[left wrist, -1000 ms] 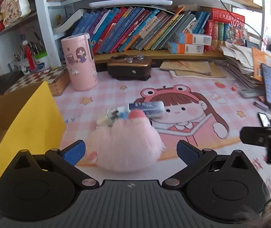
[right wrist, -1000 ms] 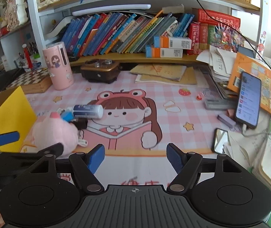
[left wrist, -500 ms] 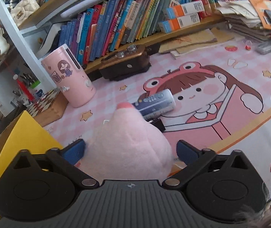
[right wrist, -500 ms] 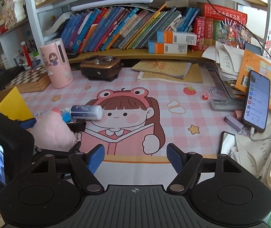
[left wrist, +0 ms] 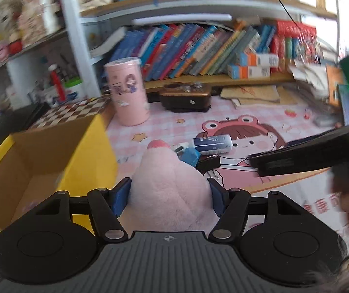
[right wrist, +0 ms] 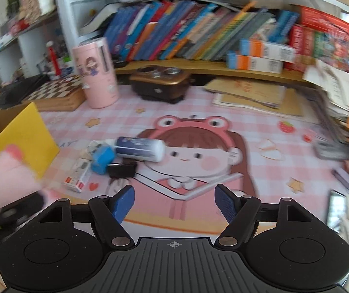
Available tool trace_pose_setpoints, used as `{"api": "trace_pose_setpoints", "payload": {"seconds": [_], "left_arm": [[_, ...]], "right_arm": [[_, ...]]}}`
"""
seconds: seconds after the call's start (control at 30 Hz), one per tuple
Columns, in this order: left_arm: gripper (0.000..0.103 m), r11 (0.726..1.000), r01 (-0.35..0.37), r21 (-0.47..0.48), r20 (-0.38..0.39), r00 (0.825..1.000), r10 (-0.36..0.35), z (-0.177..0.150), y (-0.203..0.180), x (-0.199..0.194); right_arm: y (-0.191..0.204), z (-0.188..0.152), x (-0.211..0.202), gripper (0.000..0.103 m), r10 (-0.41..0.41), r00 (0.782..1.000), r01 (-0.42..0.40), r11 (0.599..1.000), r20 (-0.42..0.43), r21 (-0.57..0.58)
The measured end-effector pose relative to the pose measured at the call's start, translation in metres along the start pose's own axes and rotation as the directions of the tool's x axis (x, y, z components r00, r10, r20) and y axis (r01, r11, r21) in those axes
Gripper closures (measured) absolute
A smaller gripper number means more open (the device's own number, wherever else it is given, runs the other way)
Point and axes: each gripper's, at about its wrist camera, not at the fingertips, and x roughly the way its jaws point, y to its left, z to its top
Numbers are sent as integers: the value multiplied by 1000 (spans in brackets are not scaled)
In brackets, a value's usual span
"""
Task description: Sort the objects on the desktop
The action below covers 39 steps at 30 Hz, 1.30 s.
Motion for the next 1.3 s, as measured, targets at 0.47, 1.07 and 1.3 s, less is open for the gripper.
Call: {"api": "trace_pose_setpoints", "payload": {"seconds": [0.47,1.07,1.3], "left_arm": [[40,995,-48,-82,8,999,49,-9,24,-57],[40,995,15,-97,46,999,-11,-8,17,-69],[40,991,74,-114,78,995,-65,-10,14,-76]], "right_arm": [[60,-1,79,40,-6,1000,6,997,5,-82],[43,-9,40,64,12,998,-9,998,59,-65],[23,-14,-16,64,48,996,-47,999,72,-19]]}}
